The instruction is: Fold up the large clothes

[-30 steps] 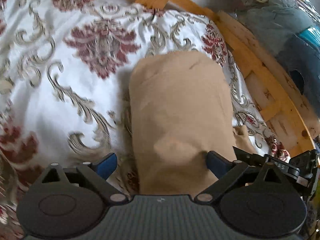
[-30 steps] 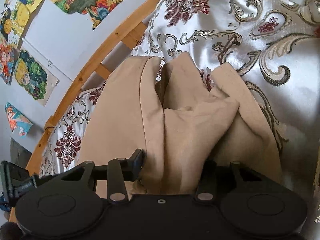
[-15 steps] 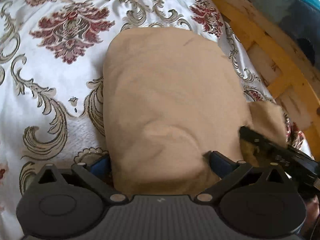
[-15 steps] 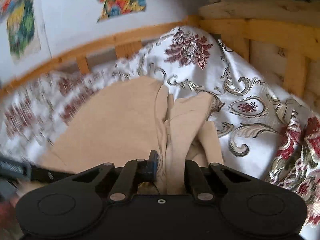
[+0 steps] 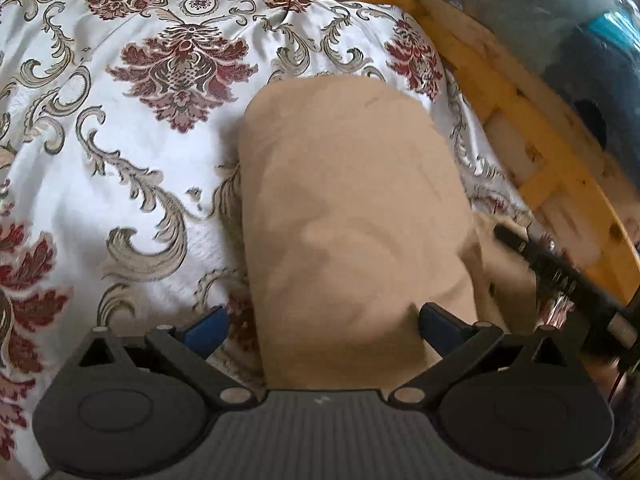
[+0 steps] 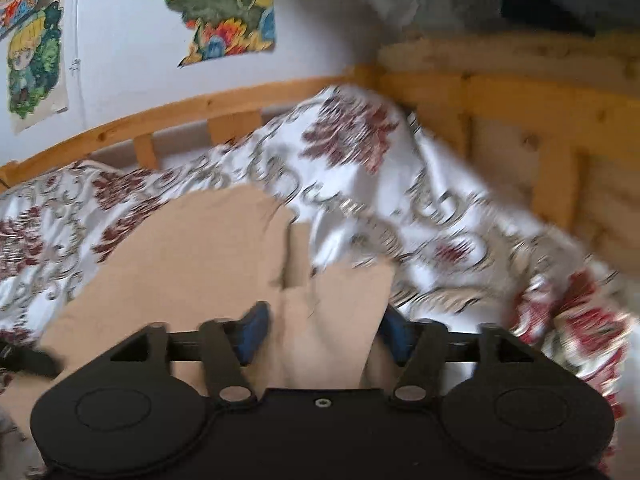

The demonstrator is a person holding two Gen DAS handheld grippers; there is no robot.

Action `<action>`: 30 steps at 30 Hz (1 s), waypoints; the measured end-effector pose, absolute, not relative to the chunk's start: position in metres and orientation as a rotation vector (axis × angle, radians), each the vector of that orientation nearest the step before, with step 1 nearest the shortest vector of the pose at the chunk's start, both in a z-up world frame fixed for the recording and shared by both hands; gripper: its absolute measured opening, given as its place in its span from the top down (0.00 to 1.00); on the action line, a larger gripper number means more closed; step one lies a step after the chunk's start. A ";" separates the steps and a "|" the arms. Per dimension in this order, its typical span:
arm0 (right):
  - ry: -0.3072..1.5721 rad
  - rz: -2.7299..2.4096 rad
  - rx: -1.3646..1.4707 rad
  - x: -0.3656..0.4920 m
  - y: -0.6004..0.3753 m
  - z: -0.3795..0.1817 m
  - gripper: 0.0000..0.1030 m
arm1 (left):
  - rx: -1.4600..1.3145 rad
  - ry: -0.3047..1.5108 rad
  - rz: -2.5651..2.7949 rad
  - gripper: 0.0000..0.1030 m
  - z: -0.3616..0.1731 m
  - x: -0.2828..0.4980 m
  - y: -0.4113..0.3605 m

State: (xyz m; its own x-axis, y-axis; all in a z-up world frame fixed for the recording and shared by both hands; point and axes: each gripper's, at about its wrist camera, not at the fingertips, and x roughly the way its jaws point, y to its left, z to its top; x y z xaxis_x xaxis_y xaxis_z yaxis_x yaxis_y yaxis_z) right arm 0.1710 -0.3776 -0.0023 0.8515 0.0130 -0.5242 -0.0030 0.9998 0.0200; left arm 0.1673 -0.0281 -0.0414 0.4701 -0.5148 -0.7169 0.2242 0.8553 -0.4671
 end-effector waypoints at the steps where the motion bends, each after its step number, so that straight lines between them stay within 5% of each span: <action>1: 0.535 -0.006 -0.007 0.170 -0.376 -0.002 0.20 | -0.350 0.987 -0.466 0.00 -0.045 0.166 -0.027; 7: 0.423 0.041 -0.186 0.173 -0.346 0.017 0.02 | -0.413 0.983 -0.464 0.00 -0.063 0.160 -0.022; 14: 0.567 0.310 -0.164 0.272 -0.286 0.035 0.03 | -0.403 0.953 -0.472 0.00 -0.071 0.150 -0.023; 20: 0.736 0.293 -0.276 0.335 -0.248 -0.026 0.01 | -0.416 0.948 -0.436 0.00 -0.073 0.142 -0.022; 24: 0.776 0.246 -0.209 0.347 -0.254 -0.045 0.01 | -0.423 0.959 -0.445 0.00 -0.074 0.143 -0.019; 30: 0.710 0.214 -0.174 0.303 -0.274 -0.003 0.02 | -0.417 0.950 -0.426 0.00 -0.074 0.139 -0.021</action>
